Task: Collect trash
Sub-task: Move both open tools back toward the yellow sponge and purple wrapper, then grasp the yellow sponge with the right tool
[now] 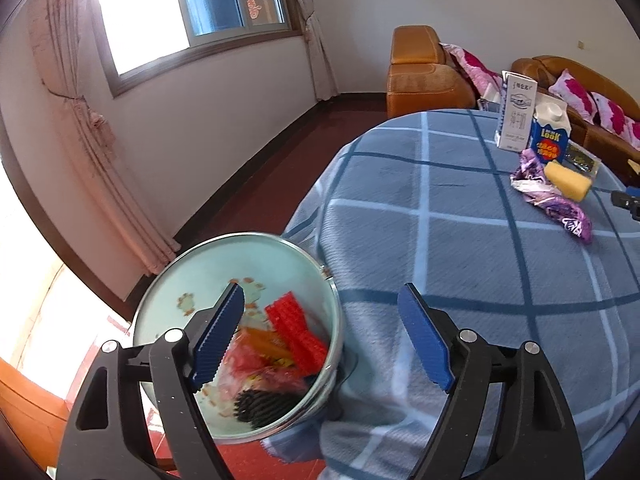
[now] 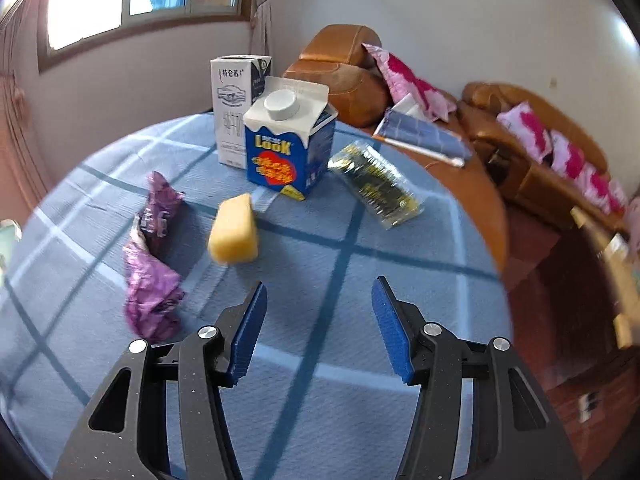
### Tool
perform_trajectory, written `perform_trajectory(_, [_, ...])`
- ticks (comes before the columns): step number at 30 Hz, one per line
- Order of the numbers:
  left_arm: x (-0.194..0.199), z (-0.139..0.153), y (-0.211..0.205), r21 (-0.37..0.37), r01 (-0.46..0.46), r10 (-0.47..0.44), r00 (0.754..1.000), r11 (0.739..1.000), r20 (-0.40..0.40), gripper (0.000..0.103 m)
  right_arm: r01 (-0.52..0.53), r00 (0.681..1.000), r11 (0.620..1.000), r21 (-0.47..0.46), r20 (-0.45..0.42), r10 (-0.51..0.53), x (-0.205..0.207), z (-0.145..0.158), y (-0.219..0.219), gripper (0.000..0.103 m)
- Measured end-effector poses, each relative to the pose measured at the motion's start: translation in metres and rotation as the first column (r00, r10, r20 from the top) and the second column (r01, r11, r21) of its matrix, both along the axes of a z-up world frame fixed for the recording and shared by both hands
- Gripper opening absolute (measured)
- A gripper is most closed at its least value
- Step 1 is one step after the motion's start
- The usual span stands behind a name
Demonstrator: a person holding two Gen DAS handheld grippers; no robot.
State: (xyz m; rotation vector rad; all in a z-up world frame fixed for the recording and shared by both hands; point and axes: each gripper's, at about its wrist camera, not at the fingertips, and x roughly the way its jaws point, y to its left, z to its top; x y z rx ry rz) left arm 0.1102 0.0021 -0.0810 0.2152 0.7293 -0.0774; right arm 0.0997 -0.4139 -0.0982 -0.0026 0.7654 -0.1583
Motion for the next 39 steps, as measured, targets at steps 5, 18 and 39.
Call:
perform_trajectory(5, [0.002, 0.0, -0.002, -0.006, 0.003, -0.003, 1.0, 1.0, 0.005, 0.078, 0.001, 1.0, 0.993, 0.119, 0.029, -0.004, 0.003, 0.005, 0.007, 0.054])
perform_trajectory(18, [0.007, -0.007, 0.013, -0.016, -0.02, 0.019, 1.0, 1.0, -0.012, 0.079, 0.051, 0.999, 0.998, 0.029, -0.019, -0.05, 0.037, 0.002, 0.011, 0.055])
perform_trajectory(39, [0.022, -0.01, -0.004, -0.051, 0.013, -0.014, 1.0, 0.999, -0.017, 0.079, 0.239, 0.969, 0.919, 0.312, -0.015, -0.247, 0.043, -0.007, -0.029, 0.043])
